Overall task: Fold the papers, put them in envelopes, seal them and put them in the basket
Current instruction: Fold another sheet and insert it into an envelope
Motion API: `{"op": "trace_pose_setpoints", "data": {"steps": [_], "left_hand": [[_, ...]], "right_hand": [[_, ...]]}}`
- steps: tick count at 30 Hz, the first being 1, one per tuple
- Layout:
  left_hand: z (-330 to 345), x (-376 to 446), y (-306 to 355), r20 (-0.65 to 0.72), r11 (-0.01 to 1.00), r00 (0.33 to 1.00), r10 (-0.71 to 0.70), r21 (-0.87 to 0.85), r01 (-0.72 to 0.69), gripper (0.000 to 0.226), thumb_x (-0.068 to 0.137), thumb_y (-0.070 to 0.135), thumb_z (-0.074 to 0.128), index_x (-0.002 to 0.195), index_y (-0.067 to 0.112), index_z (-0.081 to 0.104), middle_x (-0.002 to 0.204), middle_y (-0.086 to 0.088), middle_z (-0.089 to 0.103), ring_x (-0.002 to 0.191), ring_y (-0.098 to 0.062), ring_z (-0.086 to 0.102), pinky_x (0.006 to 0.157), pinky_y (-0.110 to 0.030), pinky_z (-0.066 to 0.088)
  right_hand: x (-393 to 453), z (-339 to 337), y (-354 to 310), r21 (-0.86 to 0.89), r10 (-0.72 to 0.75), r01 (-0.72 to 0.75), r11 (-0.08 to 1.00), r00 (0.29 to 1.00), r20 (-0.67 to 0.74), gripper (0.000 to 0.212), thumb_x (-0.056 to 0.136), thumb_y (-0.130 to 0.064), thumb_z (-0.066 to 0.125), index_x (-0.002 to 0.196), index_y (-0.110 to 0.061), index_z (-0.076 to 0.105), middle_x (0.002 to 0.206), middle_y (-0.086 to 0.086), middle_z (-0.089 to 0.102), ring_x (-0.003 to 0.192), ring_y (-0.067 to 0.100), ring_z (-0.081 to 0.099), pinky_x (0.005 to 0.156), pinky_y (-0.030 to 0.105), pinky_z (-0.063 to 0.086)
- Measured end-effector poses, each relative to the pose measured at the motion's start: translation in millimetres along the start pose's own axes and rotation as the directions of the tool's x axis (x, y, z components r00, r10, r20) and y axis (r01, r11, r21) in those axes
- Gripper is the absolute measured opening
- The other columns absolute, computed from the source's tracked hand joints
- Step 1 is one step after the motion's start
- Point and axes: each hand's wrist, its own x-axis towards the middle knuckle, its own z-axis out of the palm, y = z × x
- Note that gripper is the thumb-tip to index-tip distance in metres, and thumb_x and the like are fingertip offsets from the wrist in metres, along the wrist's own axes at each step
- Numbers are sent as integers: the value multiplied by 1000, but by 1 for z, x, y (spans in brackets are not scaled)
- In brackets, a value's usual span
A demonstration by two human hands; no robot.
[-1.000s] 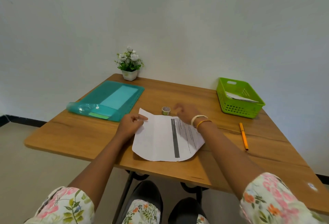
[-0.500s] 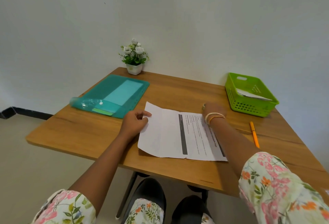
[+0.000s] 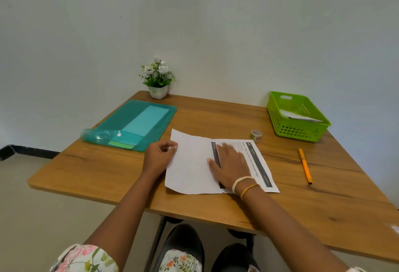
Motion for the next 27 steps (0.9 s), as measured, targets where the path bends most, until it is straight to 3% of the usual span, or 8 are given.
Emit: {"op": "trace_pose_setpoints", "data": {"steps": [3,6,11,14,16,18,22,27], "left_hand": [[-2,-1,0,-14,1000,1000,2,-29,-2,20,91,22,63,110,18,71,112,1,65,100,-12,57,76,-22,45],[-4,-4,4,-19,997,1000,2,-83,-4,32,97,30,52,127,21,60,125,5,57,106,-10,52,79,-25,45],[-2,-8,8,-3,997,1000,-13,-81,13,38,97,32,53,133,23,52,106,13,53,86,-1,52,62,-22,42],[-3,-9,7,-2,999,1000,-14,-45,14,39,95,26,56,134,19,52,107,-2,63,85,-12,58,57,-25,43],[-3,-10,9,-24,999,1000,-11,-43,10,36,97,23,53,132,16,53,110,-4,63,81,-7,56,56,-23,40],[-3,-11,10,-42,999,999,-9,-41,8,33,98,21,51,130,14,55,110,2,59,80,0,52,58,-20,38],[-3,-10,10,-41,1000,999,10,-24,-11,31,98,20,51,126,12,58,119,-5,61,90,-10,53,61,-20,38],[-3,-10,6,-56,996,998,4,-90,-9,31,99,25,46,126,15,58,108,-4,66,88,-18,60,66,-27,47]], "right_hand": [[-5,9,-6,-27,-16,20,999,992,122,67,95,-58,26,152,-23,17,161,0,9,148,20,7,119,43,5],[-8,13,-10,-35,5,-1,999,994,113,68,95,-58,22,152,-22,13,161,0,5,148,19,4,119,43,3],[-9,12,-13,20,1,-3,1000,996,87,67,96,-57,25,152,-22,14,161,0,9,148,19,7,119,43,5],[-18,5,-14,260,5,66,963,965,-263,65,96,-42,42,151,-19,18,157,2,23,144,20,24,119,45,18],[-23,-6,-9,213,11,122,969,846,-533,69,91,-30,49,151,-16,19,157,5,23,143,22,26,118,44,21],[-24,-15,5,80,-2,64,995,794,-608,78,85,-27,52,152,-14,15,159,8,16,146,24,19,117,44,16],[-25,-8,38,-17,112,-135,991,883,-455,91,82,-34,58,153,-22,3,160,10,4,147,29,8,114,55,21],[-19,4,48,7,208,-213,977,946,-248,74,95,-46,36,152,-27,-7,161,4,-4,148,26,6,115,50,19]]}}
